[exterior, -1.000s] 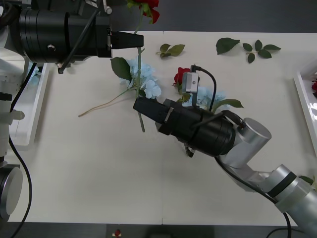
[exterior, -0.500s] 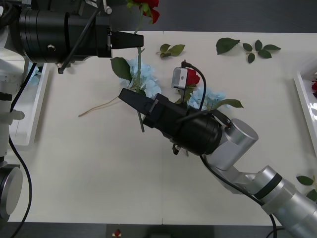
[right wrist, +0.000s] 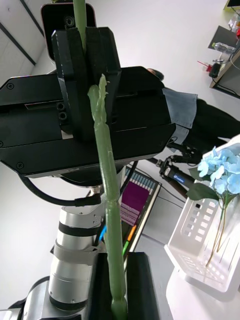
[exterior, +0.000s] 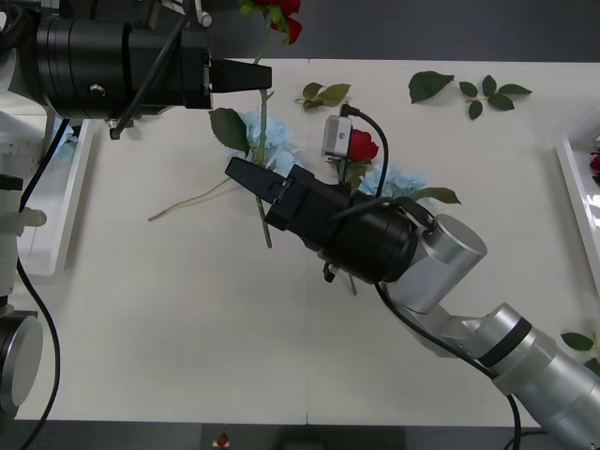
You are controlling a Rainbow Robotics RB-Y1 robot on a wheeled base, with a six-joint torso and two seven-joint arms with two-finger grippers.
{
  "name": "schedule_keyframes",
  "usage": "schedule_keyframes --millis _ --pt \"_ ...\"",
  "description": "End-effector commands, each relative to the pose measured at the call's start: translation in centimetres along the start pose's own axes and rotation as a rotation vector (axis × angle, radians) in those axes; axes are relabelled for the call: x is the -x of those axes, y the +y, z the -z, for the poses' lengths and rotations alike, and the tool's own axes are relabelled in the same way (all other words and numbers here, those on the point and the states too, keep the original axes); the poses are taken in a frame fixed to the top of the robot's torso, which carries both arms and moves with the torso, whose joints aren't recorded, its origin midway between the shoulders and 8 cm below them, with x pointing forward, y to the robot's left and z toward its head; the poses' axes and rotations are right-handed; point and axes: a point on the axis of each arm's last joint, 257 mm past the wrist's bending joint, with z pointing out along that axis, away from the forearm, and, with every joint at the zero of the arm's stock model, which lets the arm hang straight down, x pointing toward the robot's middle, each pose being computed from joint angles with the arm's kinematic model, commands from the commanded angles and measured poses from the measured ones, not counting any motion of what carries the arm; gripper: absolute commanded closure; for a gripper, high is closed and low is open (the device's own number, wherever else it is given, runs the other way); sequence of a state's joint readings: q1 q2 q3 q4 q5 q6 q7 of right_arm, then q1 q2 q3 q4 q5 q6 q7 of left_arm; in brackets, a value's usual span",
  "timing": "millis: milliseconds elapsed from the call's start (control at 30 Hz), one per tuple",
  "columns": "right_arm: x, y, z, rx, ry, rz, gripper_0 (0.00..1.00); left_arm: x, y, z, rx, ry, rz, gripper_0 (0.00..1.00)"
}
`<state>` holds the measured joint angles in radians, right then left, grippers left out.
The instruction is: Put the red flowers into the right box and the blue flowers into the left box
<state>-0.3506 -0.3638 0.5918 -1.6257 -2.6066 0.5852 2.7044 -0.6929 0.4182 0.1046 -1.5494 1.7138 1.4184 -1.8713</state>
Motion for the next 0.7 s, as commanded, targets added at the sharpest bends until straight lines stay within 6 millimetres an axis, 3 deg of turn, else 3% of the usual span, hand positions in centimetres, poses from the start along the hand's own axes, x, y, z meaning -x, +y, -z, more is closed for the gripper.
schedule_keyframes --millis 33,233,300,333,367,700 --pt "0.3 2.5 -1.4 0.062 -0.006 0.0 1.0 2.1 -1.1 0.6 0.006 -0.015 -0.054 1.0" --pt "0.3 2.5 -1.4 0.06 -0.004 0.003 1.0 2.1 -1.1 0.6 0.006 -0.015 -0.054 1.0" --pt "0.4 2.5 -1.3 0.059 -0.004 0.005 1.0 2.1 -1.1 0.6 0.006 -0.015 -0.054 0.52" --pt "0.4 2.3 -1.2 0.056 -0.002 0.007 1.0 2.1 -1.1 0.6 0.006 -0.015 -0.054 0.07" --pt "0.5 2.4 -1.2 0.057 -0.002 0.008 1.0 2.1 -1.1 0.6 0.006 -0.015 -0.054 0.0" --pt "1.6 1.6 -0.2 0.029 0.024 0.054 1.0 2.1 -1.1 0.6 0.006 -0.015 -0.054 0.0"
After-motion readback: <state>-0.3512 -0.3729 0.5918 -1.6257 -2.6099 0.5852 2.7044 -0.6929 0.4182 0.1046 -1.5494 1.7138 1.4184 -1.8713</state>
